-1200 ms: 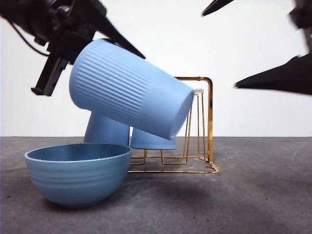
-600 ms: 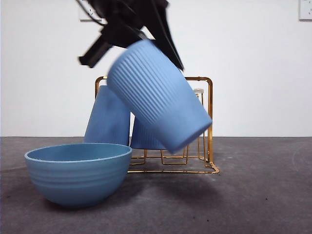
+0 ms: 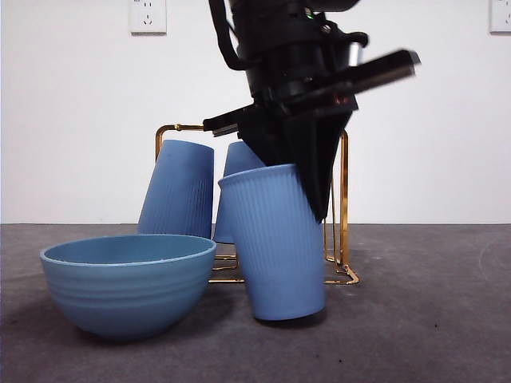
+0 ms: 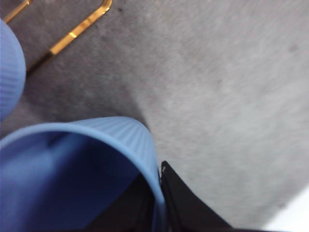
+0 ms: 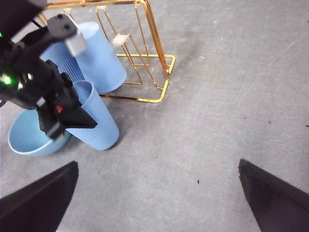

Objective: Right arm lift cup from the cupboard, then place it on the right of the bowl

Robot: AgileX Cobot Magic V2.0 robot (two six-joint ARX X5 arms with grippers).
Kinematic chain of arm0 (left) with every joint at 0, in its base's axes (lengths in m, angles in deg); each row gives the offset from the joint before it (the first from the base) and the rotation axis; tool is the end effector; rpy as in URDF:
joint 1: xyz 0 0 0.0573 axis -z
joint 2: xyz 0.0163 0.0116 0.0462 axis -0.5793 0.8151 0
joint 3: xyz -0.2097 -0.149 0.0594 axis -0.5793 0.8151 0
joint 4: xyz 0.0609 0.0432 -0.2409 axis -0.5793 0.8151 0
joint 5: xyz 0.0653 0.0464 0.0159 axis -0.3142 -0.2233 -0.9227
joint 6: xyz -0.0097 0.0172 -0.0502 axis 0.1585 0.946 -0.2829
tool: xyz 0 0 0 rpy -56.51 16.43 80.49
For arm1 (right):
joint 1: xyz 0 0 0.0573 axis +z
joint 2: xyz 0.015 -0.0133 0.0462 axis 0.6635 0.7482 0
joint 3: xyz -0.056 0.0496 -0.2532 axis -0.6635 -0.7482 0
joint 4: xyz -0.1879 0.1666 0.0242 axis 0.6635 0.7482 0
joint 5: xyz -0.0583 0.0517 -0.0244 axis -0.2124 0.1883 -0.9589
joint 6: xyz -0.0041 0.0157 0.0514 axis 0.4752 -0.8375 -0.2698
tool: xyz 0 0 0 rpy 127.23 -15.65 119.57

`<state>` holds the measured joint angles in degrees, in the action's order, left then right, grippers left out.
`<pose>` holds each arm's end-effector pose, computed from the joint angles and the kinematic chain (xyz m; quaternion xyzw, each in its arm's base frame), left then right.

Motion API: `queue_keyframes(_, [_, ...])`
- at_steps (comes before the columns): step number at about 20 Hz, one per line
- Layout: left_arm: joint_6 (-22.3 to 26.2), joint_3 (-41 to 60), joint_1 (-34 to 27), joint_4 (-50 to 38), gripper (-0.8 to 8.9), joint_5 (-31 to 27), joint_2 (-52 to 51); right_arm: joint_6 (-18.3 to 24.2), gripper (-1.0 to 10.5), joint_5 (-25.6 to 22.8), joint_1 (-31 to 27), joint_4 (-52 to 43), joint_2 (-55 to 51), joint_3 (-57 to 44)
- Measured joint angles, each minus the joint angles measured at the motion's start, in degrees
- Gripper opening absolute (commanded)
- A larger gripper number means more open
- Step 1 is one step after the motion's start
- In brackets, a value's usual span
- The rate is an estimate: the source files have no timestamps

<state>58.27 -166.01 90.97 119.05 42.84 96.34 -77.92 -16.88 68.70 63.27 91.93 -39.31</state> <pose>0.2199 -0.3210 0.2469 0.1841 0.5628 -0.3107 0.7435 0.0320 0.0170 0.3099 0.1024 0.2974 0.1878 0.9305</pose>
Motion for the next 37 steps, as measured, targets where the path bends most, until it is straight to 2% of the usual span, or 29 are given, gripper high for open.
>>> queue_keyframes(3, [2.4, 0.0, 2.1, 0.7, 0.09, -3.1, 0.3, 0.2, 5.8, 0.0, 0.0, 0.1, 0.0, 0.0])
queue_keyframes(7, [4.3, 0.0, 3.2, 1.2, 0.18, -3.1, 0.7, 0.4, 5.8, 0.0, 0.0, 0.1, 0.0, 0.0])
queue_keyframes(10, [5.0, 0.0, 3.3, 1.2, 2.02, -3.2, 0.8, 0.4, 5.8, 0.0, 0.0, 0.1, 0.0, 0.0])
queue_keyframes(13, [5.2, -0.1, 3.5, 1.2, 4.63, -3.2, 0.8, 0.4, 5.8, 0.0, 0.0, 0.1, 0.0, 0.0])
queue_keyframes(14, [5.4, -0.1, 3.5, 1.4, 4.98, -3.2, 0.8, 0.4, 5.8, 0.0, 0.0, 0.1, 0.0, 0.0])
queue_keyframes(19, [5.5, -0.1, 4.1, 2.1, 5.09, -3.2, -1.3, 0.4, 5.8, 0.0, 0.0, 0.1, 0.0, 0.0])
queue_keyframes(25, [5.6, -0.2, 4.3, 5.3, 5.09, -3.4, -13.4, 0.9, 5.8, 0.0, 0.0, 0.1, 0.0, 0.0])
queue_keyframes(30, [5.7, -0.2, 3.8, 16.2, 5.09, -12.4, -24.3, 4.5, 5.8, 0.3, 0.0, 0.1, 0.0, 0.0])
queue_keyframes(34, [5.7, 1.8, 1.5, 17.1, 5.08, -12.9, -34.4, 5.9, 5.8, 4.7, 0.0, 0.1, 0.0, 0.0])
queue_keyframes(37, [5.7, 7.8, 0.9, 16.1, 5.08, -13.0, -42.7, 6.5, 5.8, 6.1, 0.0, 0.1, 0.0, 0.0])
